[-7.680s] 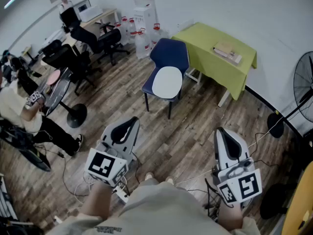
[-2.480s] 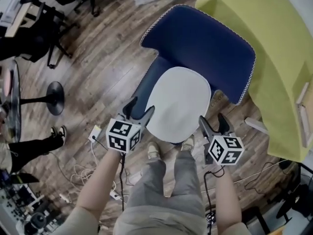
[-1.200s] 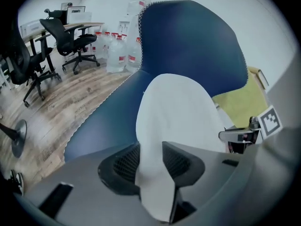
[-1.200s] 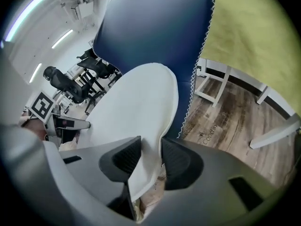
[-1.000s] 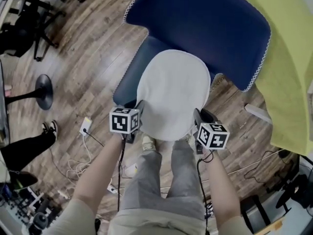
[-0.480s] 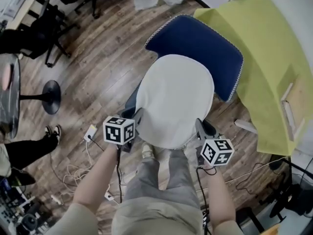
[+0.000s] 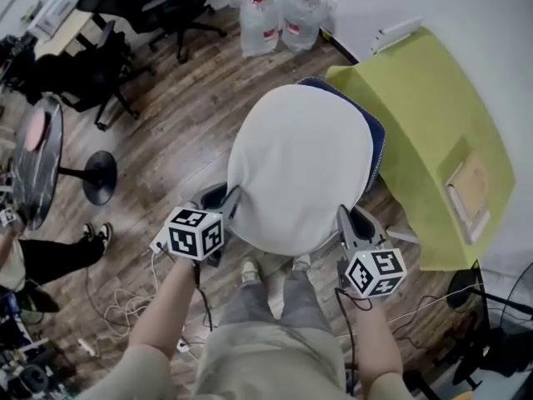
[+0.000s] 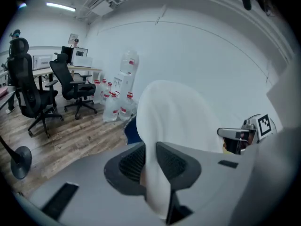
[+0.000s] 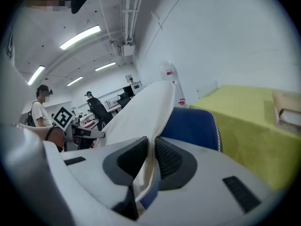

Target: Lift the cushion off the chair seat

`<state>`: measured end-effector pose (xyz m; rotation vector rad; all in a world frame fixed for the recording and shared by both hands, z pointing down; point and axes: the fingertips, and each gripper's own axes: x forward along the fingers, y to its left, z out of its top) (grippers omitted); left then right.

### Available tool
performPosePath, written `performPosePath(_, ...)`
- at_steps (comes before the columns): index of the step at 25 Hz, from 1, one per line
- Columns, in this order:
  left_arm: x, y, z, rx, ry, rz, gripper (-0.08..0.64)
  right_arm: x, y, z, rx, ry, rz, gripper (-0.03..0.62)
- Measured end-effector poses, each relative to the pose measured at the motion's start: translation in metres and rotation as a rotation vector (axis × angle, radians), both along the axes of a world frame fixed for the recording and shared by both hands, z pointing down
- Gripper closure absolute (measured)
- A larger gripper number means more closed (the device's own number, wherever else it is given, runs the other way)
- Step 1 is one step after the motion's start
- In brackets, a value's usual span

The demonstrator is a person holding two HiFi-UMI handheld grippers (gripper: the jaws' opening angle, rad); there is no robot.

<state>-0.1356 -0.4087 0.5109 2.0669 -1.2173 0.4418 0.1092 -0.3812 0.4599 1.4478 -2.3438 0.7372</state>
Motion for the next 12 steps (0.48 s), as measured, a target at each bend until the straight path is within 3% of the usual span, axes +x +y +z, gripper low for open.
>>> performPosePath(5,0.001,0.002,-0.069,0.122,-0.051,-0.006,0.468,0.000,-0.001,-0.068,0.113,0.009,-0.050,0.517)
performPosePath(12,0.004,0.011,-0.153,0.247,-0.022,-0.058,0.468,0.003,0.005,-0.154,0.264,-0.008,-0.098,0.517)
